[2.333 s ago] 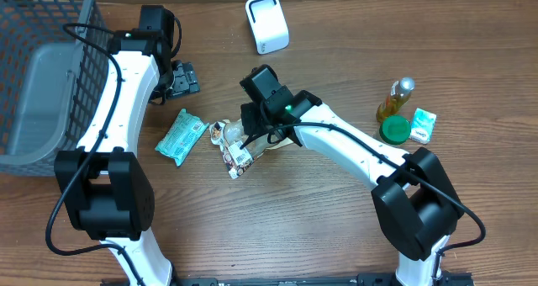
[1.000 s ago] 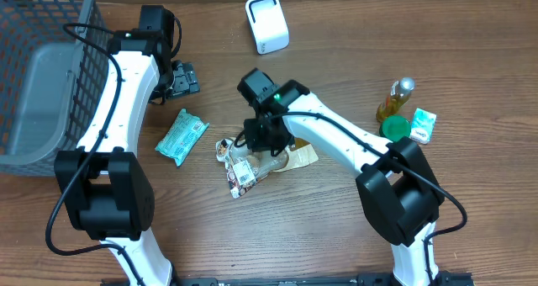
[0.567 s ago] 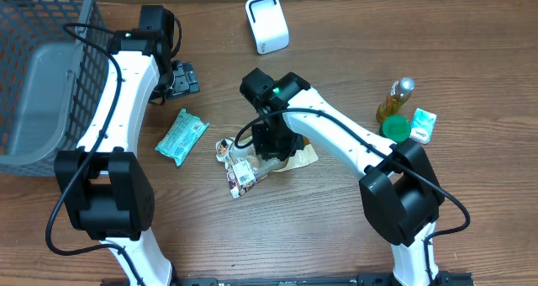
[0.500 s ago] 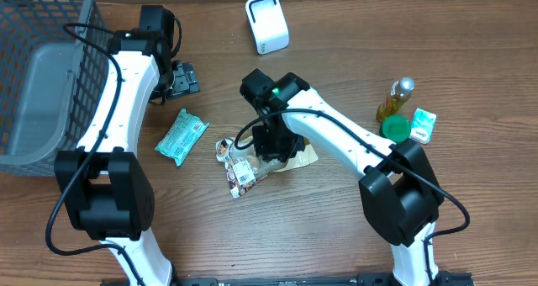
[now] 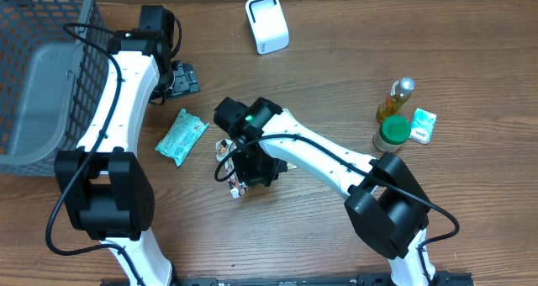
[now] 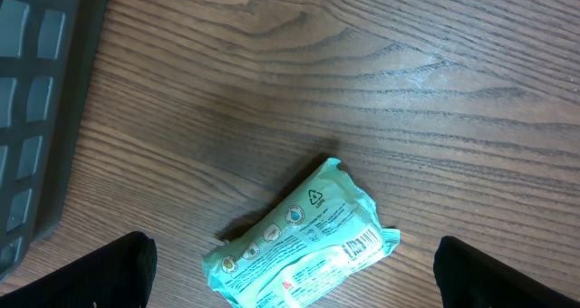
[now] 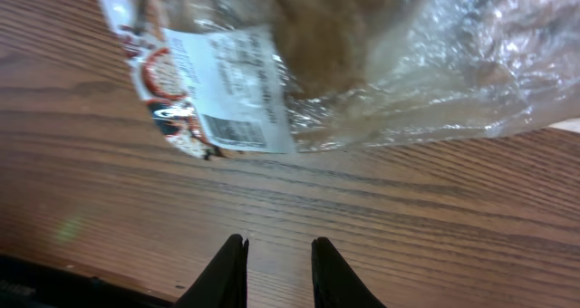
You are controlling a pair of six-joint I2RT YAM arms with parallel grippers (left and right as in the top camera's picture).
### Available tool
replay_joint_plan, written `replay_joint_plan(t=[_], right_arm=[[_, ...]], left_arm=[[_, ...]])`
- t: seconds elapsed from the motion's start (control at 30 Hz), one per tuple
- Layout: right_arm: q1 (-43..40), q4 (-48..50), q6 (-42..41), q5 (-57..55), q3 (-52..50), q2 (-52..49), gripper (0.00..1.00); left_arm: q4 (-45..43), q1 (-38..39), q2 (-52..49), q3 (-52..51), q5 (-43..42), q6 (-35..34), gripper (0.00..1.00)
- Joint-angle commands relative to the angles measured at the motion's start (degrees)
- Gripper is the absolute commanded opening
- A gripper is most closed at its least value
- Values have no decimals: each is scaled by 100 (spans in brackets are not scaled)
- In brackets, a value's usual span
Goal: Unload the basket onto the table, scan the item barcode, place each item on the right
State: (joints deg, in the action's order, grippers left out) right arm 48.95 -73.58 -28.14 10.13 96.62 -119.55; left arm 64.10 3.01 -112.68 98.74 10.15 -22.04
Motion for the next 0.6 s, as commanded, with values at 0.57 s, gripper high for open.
replay_joint_plan(t=[0.57], right_arm=[[17,389,-55,-17,-490,15,13]], left_arm=[[-4,13,-44,109,76,85,100]])
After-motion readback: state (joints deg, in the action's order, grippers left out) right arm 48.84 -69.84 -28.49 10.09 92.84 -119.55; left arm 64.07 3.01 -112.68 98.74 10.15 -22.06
